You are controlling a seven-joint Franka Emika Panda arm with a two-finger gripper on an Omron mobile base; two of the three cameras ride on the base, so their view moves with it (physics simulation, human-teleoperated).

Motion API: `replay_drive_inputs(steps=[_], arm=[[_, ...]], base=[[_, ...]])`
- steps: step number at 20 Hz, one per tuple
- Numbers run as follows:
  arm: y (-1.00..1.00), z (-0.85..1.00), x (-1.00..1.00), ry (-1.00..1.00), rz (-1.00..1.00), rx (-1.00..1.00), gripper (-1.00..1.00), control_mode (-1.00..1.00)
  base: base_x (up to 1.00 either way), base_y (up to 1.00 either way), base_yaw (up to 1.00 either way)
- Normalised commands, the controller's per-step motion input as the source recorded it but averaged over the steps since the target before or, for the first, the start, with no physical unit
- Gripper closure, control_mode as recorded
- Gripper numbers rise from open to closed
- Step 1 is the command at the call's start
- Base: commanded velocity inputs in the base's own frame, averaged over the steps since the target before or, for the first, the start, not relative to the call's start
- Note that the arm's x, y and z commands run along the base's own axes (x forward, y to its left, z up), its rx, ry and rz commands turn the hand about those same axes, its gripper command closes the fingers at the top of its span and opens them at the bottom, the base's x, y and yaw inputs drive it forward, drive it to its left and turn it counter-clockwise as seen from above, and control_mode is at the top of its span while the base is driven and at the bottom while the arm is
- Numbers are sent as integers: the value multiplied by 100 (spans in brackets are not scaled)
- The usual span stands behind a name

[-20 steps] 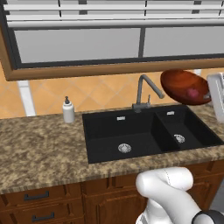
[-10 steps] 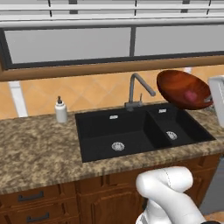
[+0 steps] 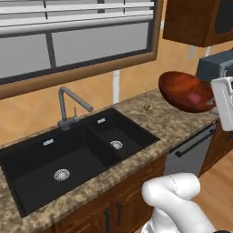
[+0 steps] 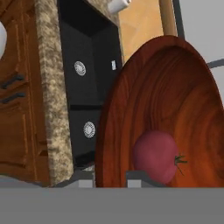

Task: Pick the tomato from the sink and place it in the bowl. Then pick the bowl and place it in the microwave. Then close the microwave door and press the start button.

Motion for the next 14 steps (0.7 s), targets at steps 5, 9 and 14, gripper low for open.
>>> replay_drive_inputs(steps=[5,9,14], arm=[[0,0,0,0,0,0,100,100],[0,0,0,0,0,0,100,100],[0,0,0,0,0,0,100,100]], base=[[-2,-39,-74],[-1,-40,-71],[0,-43,-73]])
